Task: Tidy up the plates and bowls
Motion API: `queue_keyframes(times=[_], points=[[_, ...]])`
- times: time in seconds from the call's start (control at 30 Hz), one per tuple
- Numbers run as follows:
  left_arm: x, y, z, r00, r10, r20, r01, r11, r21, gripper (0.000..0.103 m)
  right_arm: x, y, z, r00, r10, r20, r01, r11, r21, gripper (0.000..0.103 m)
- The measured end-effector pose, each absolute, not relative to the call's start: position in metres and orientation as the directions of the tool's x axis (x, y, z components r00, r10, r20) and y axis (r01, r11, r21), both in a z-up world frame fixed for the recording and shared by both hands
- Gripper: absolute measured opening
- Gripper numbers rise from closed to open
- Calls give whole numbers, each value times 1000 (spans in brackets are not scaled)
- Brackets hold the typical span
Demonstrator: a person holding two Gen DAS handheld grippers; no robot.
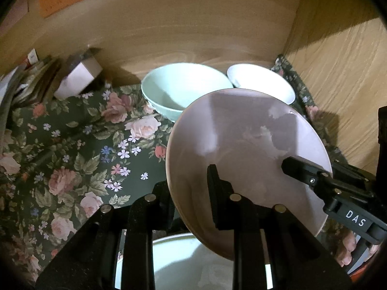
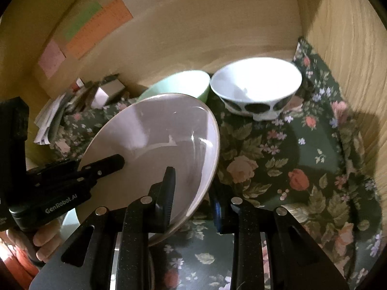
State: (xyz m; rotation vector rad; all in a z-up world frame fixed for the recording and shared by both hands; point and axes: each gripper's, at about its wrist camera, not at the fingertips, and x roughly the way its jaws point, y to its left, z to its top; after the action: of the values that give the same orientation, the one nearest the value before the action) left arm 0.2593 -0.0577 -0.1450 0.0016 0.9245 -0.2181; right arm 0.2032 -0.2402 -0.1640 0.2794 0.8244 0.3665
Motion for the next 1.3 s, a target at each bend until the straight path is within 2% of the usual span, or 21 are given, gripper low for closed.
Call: queue_keyframes(times=[0.6,1.3], points=[[195,-27,-100,669,-167,-724,141,985,-97,23,160,-211,-120,664,458,-590,-287,886,365,25],[119,69,-101,713,-60,-699,-21,994,-108,23,130,-108,-108,589,562,-581,-455,825,337,25]])
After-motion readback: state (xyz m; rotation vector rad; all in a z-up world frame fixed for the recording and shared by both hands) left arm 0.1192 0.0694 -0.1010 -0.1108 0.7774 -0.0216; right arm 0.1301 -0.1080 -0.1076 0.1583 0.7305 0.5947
